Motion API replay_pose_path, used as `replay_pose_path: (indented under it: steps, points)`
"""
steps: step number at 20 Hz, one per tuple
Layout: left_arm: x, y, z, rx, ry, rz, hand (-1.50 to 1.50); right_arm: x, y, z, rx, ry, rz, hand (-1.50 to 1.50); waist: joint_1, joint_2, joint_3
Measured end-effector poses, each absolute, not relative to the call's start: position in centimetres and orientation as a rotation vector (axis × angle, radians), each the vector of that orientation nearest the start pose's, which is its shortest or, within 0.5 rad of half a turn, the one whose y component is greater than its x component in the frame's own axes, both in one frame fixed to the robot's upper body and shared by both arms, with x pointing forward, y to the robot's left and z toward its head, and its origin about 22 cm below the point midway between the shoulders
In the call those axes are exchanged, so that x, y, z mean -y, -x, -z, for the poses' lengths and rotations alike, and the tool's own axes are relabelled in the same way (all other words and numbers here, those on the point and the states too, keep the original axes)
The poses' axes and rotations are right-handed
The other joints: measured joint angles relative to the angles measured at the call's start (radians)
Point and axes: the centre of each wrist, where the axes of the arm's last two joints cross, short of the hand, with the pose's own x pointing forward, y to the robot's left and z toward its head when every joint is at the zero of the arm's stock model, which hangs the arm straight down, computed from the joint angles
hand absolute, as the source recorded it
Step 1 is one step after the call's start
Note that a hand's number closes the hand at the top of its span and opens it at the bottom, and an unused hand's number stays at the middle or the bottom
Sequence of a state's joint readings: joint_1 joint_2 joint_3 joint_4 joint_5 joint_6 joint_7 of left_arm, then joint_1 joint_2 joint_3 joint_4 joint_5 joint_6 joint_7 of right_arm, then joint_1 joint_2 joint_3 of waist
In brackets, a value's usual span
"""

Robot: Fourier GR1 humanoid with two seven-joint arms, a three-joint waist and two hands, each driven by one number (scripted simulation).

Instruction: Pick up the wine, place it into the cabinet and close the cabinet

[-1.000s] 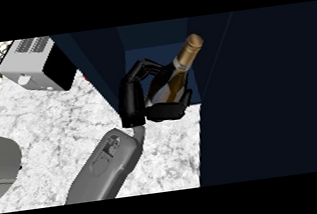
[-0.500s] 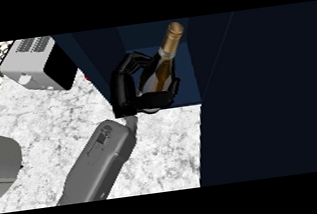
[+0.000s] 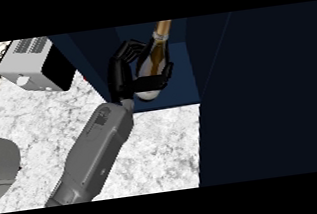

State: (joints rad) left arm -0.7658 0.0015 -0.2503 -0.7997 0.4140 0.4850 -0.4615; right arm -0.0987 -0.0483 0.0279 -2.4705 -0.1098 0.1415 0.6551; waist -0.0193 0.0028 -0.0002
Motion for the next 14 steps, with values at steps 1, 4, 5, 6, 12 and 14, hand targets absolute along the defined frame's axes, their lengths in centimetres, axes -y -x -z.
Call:
replay_pose_path:
  steps: [1, 4, 5, 6, 12, 14]
  points:
    - [-9.3, -38.4, -3.3, 1.853, 0.014, -0.088, 1.50, 22.1, -15.5, -20.3, 1.895, -0.144, -0.263, -1.50, 0.001, 0.000, 0.000]
    - [-9.3, -38.9, -3.2, 1.840, -0.004, -0.076, 1.50, 22.2, -15.6, -20.3, 1.895, -0.142, -0.256, -1.50, 0.001, -0.001, 0.000]
    - [-9.2, -39.2, -3.3, 1.837, -0.013, -0.075, 1.50, 22.0, -15.5, -20.1, 1.896, -0.162, -0.256, -1.50, -0.002, 0.000, 0.000]
    - [-9.1, -39.2, -3.2, 1.839, -0.017, -0.077, 1.50, 21.9, -15.5, -20.1, 1.893, -0.169, -0.261, -1.50, -0.003, -0.001, 0.000]
    - [-8.9, -40.9, -4.2, 1.876, -0.076, -0.075, 1.50, 21.9, -15.4, -19.9, 1.887, -0.178, -0.266, -1.50, -0.011, 0.002, 0.000]
    - [-9.1, -41.3, -4.1, 1.904, -0.097, -0.067, 1.50, 21.6, -15.4, -19.8, 1.888, -0.193, -0.271, -1.50, -0.014, 0.003, 0.000]
